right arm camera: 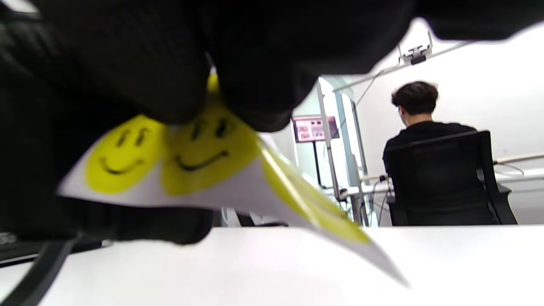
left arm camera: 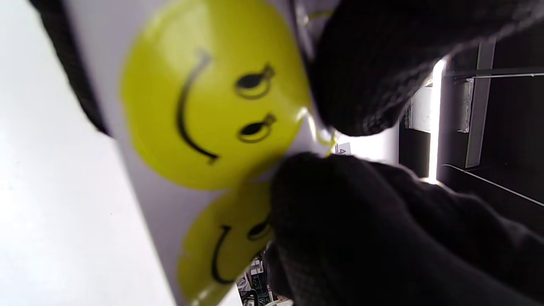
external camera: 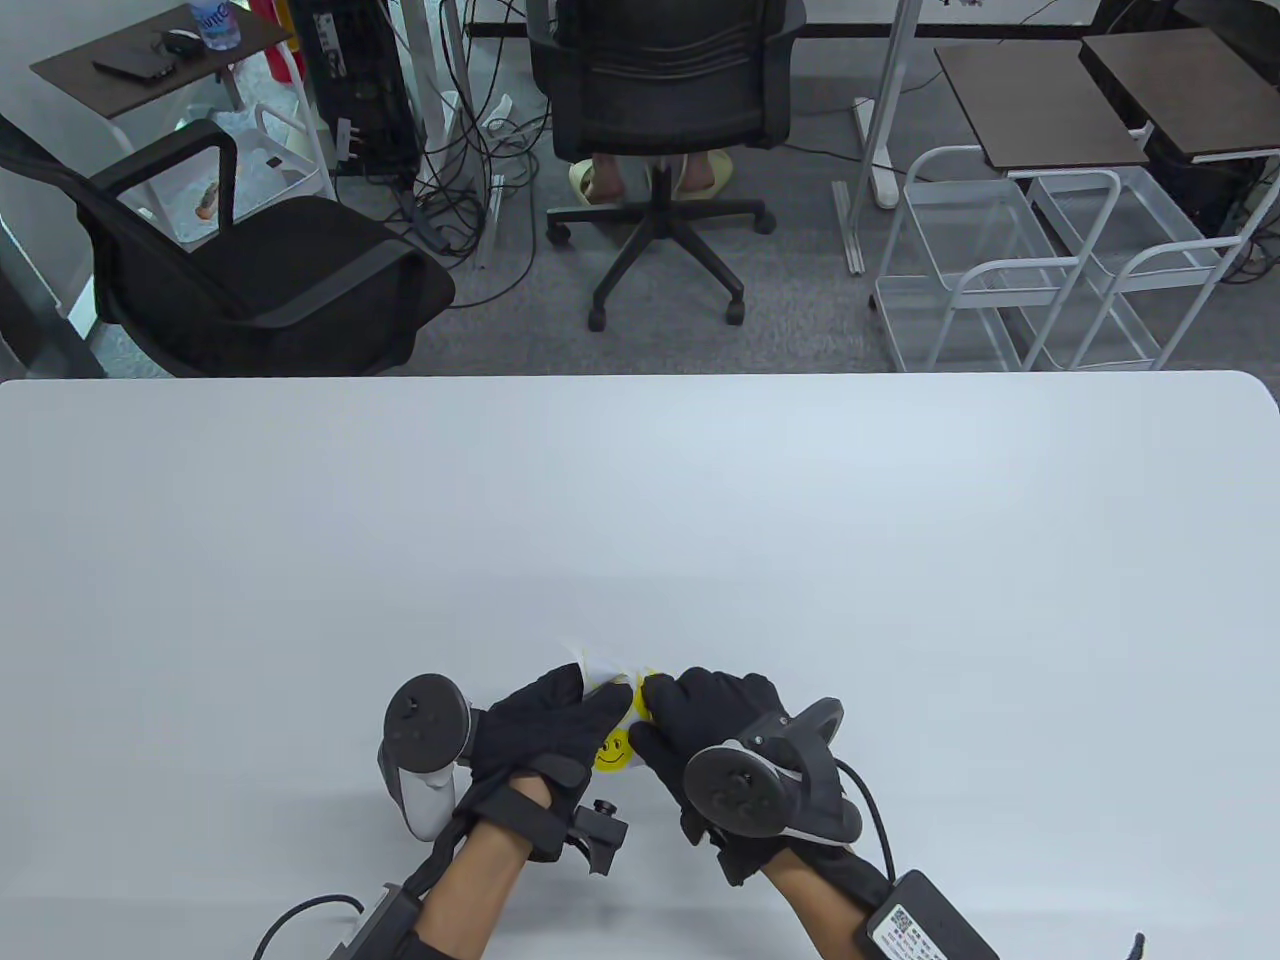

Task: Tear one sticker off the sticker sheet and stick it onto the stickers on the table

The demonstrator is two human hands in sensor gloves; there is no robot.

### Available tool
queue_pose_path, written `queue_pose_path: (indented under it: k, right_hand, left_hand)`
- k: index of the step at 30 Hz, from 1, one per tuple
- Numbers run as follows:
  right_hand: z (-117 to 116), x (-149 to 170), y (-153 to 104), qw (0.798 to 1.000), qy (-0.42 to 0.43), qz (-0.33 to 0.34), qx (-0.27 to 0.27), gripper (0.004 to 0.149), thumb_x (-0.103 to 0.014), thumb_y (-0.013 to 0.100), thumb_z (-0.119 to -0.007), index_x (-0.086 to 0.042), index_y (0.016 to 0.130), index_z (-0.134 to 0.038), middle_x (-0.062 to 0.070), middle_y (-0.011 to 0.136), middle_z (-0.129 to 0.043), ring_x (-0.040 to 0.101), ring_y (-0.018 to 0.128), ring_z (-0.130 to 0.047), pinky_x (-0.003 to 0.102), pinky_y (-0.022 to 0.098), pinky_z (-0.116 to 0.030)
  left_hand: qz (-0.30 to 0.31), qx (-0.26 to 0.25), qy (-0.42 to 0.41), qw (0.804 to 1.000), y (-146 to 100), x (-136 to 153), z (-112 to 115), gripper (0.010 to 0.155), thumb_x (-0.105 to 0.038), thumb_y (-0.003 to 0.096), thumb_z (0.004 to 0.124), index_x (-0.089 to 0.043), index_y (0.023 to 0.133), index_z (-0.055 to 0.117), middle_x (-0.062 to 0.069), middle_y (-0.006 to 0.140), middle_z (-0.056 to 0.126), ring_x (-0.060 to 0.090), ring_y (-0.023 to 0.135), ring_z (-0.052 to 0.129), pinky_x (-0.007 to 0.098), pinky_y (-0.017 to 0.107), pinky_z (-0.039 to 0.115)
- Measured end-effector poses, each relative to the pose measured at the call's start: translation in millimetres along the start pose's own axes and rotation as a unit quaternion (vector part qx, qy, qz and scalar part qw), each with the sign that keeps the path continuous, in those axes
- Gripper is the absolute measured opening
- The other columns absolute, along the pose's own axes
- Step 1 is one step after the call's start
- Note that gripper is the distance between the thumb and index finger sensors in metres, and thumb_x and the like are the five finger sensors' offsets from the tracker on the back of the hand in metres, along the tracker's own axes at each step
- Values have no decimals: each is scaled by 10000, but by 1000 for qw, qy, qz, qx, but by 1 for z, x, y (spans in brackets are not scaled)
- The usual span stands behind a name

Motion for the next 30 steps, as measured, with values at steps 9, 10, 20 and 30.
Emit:
queue_pose_path:
  k: [9,10,20,30]
  right_hand:
    - [-3,8,-3,999,1,10,-34,484,-306,431,-863,88,711,-894,47,391,-983,158,126,-901,457,176,-826]
    - [-4,8,-4,999,6,13,-37,481,-303,433,-856,88,710,-892,48,390,-981,157,126,-899,456,177,-826]
    - [-5,21,-3,992,109,-4,-58,464,-285,450,-818,95,706,-882,50,384,-969,156,132,-891,451,187,-822]
    - [-1,48,-9,969,241,-45,-38,443,-295,467,-802,64,712,-887,40,389,-970,155,138,-892,448,197,-820]
  left_hand:
    - [69,38,115,990,-3,-21,13,434,-309,418,991,-111,797,919,75,683,1087,322,700,1071,520,581,884]
    - [74,34,125,989,-3,-22,12,425,-308,417,990,-113,789,923,68,669,1091,314,692,1077,514,580,888]
    - [119,48,172,977,-4,-28,11,408,-324,423,962,-151,789,915,19,659,1094,254,687,1089,477,600,898]
    - [123,77,115,983,-1,-21,10,409,-327,447,922,-198,831,860,-23,734,1064,231,756,1074,458,642,883]
Point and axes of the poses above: the tracker on the back of each hand, its own x axis roughly to the little-finger side, its own y axis roughly from the wrist to the fingertips, z = x × y, the point moved 1 cm from there along y, roughly from the wrist to the fingertips
